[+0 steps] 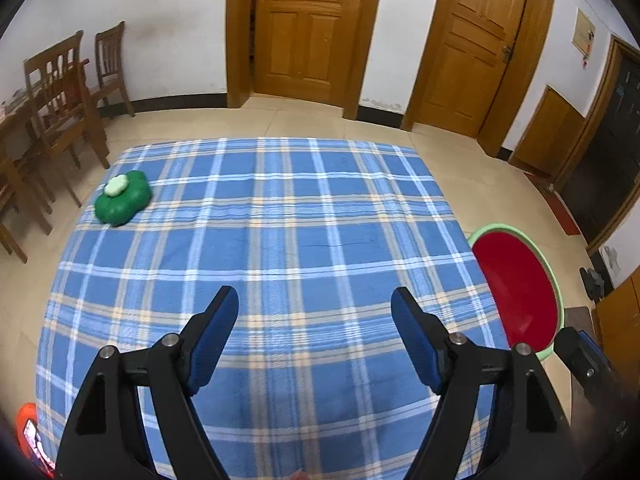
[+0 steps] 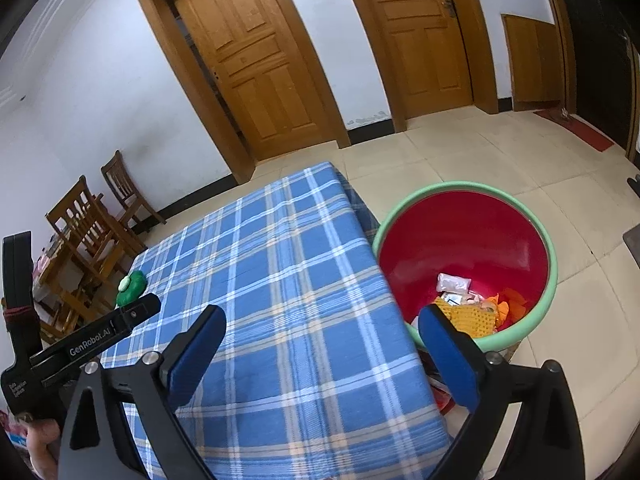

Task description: Collect trash

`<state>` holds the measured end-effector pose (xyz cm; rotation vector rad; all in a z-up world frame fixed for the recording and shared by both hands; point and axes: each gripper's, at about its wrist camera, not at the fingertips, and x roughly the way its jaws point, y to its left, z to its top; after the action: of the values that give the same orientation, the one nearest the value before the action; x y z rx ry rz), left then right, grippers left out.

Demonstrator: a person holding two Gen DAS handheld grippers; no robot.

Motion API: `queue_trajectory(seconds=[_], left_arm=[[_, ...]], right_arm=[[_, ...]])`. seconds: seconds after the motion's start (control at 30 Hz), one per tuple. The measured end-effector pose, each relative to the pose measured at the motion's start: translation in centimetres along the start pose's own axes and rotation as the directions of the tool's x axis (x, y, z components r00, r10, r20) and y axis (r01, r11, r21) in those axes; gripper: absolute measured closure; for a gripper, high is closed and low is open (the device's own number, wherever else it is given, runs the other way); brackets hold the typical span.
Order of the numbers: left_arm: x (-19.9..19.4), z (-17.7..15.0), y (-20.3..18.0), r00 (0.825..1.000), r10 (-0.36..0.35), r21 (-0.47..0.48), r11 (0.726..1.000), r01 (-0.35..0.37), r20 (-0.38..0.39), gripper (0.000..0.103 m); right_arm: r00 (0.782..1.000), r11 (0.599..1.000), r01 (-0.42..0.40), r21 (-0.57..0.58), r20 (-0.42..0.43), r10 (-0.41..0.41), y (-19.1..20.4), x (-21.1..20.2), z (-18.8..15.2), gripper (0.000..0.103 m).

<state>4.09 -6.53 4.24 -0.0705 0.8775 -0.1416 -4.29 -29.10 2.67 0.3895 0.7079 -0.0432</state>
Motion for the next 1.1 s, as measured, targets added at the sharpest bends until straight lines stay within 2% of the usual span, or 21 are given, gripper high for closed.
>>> queue_trajectory(seconds=[0.43, 1.1], left_arm=[[-1.8, -0.7, 2.1, 0.997, 0.071, -0.017, 0.997, -0.070, 0.029, 0.025], [-2.8, -0.7, 2.6, 0.996, 0.076, -0.021, 0.997, -0.075, 0.051, 0.025]], right_arm=[[1.000, 1.000, -0.013, -0.027, -0.016, 0.012, 1.7, -0.2, -0.7, 0.004], [1.000, 0.999, -0.013, -0.030, -0.015, 0.013, 2.0, -0.2, -0.8, 0.004]])
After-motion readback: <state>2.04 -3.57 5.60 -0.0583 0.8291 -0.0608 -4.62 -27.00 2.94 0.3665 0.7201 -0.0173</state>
